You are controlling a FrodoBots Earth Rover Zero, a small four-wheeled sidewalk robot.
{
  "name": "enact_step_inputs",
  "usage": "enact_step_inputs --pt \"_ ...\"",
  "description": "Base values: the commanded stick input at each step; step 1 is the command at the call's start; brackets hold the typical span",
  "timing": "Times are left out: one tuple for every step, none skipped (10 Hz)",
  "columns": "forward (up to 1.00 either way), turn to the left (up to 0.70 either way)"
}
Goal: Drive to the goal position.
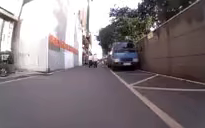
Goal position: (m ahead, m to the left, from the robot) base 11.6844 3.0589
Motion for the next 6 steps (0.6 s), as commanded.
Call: enact_step_inputs --pt "0.45 0.00" --pt "0.45 0.00" --pt "0.45 0.00" --pt "0.45 0.00" --pt "0.45 0.00" --pt "0.45 0.00"
